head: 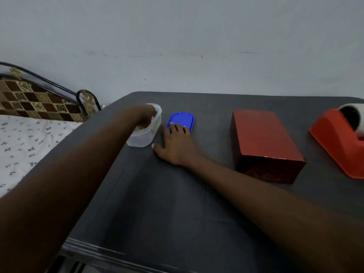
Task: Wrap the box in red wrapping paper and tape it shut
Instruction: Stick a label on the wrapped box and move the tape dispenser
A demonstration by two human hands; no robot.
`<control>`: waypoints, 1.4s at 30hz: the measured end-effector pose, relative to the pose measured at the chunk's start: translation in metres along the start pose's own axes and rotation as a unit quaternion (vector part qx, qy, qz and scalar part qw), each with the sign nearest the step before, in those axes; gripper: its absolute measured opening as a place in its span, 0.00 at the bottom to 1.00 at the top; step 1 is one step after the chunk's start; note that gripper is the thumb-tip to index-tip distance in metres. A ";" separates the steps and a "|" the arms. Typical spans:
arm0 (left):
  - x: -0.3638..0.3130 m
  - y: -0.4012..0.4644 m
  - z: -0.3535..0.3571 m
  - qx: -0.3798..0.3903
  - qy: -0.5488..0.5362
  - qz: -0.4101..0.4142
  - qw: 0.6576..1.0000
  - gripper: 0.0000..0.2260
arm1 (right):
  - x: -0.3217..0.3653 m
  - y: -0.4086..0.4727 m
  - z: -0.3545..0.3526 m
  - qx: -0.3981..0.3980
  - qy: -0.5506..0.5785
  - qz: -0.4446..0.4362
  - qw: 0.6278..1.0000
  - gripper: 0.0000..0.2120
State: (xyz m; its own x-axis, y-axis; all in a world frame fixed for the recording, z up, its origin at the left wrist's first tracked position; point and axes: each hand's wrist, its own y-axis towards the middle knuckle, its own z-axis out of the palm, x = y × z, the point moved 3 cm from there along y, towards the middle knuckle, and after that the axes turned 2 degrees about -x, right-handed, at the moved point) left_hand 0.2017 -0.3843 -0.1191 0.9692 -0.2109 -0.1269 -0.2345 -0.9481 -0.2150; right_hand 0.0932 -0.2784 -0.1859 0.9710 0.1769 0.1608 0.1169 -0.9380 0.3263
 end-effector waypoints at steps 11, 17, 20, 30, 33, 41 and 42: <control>0.000 -0.010 -0.012 -0.115 0.093 0.093 0.985 0.19 | -0.001 0.000 -0.002 0.013 0.006 -0.008 1.000 0.35; 0.001 -0.021 -0.036 -0.170 0.065 0.109 0.977 0.11 | 0.000 0.000 -0.003 0.008 0.003 0.000 1.000 0.34; 0.003 -0.027 -0.048 -0.162 0.030 0.114 0.980 0.09 | 0.000 0.000 -0.003 0.014 0.008 0.004 1.000 0.34; 0.010 -0.041 -0.076 -0.186 0.037 0.139 0.972 0.09 | 0.001 -0.001 -0.003 0.015 0.004 0.010 1.000 0.34; 0.012 -0.043 -0.075 -0.203 0.021 0.136 0.969 0.08 | 0.001 -0.002 -0.004 0.015 0.004 0.011 1.000 0.34; 0.007 -0.054 -0.088 -0.236 -0.006 0.168 0.957 0.08 | 0.002 -0.002 -0.006 0.020 0.007 0.013 1.000 0.34; 0.007 -0.056 -0.091 -0.243 -0.010 0.172 0.955 0.09 | 0.001 -0.002 -0.007 0.021 0.010 0.013 1.000 0.34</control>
State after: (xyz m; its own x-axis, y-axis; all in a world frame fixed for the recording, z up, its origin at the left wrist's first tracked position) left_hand 0.2285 -0.3540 -0.0193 0.8383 -0.5300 -0.1276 -0.4719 -0.8227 0.3171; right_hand 0.0927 -0.2741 -0.1800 0.9696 0.1575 0.1875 0.1003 -0.9539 0.2828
